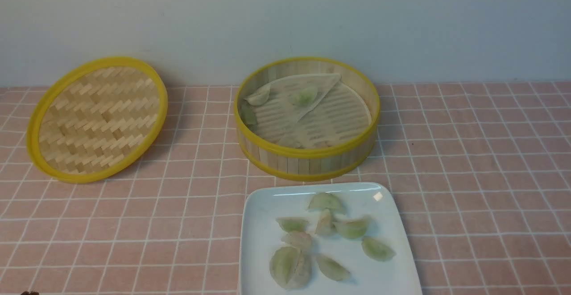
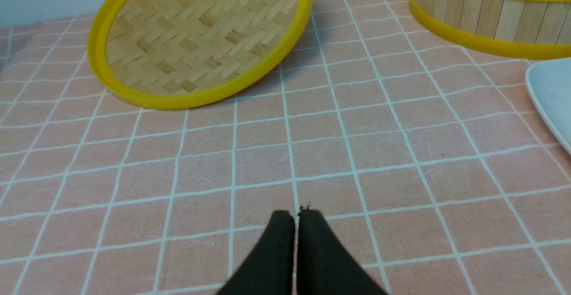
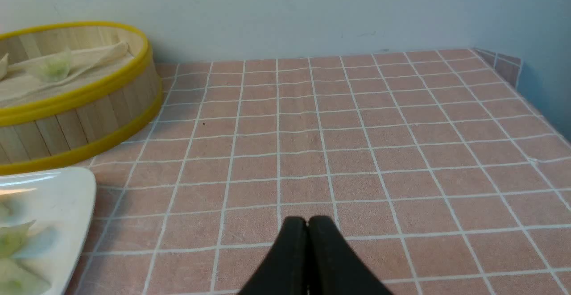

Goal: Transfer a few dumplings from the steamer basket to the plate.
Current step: Use the left arm to grab a dumpling from the steamer

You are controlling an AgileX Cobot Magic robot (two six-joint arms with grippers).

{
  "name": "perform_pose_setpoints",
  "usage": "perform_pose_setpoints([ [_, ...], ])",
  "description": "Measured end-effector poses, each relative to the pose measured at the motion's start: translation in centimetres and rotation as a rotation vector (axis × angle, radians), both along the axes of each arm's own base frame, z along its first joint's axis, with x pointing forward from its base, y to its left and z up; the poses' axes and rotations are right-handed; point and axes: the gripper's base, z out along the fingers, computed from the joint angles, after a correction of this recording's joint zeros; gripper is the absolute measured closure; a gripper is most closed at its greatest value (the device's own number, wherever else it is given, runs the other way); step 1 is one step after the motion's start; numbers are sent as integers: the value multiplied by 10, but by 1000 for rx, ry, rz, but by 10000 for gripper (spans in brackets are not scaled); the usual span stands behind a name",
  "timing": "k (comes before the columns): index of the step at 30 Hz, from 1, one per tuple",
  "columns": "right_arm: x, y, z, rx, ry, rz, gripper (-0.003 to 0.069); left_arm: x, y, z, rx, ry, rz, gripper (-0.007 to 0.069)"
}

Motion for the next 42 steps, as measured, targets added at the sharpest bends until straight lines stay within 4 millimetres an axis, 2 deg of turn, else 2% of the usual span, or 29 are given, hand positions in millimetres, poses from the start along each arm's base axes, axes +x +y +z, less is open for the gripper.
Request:
perform_pose_setpoints([
  [27, 0, 0, 0, -3, 0, 1, 673, 1, 0, 1, -8, -17, -2, 631],
  [29, 0, 0, 0, -3, 0, 1, 673, 2, -1, 5, -84, -64, 12, 631],
  [33, 0, 0, 0, -3, 0, 1, 673, 5, 1, 24, -447, -259, 85, 631],
  [35, 0, 0, 0, 2, 0, 1, 673, 4, 8, 36, -664, -393, 151, 631],
  [39, 0, 0, 0, 4, 0, 1, 673, -1, 24, 52, -921, -606, 271, 631],
  [41, 0, 0, 0, 4, 0, 1, 673, -5, 25, 72, -956, -670, 252, 631],
  [42, 0, 0, 0, 4, 0, 1, 673, -11, 22, 96, -927, -713, 200, 631],
])
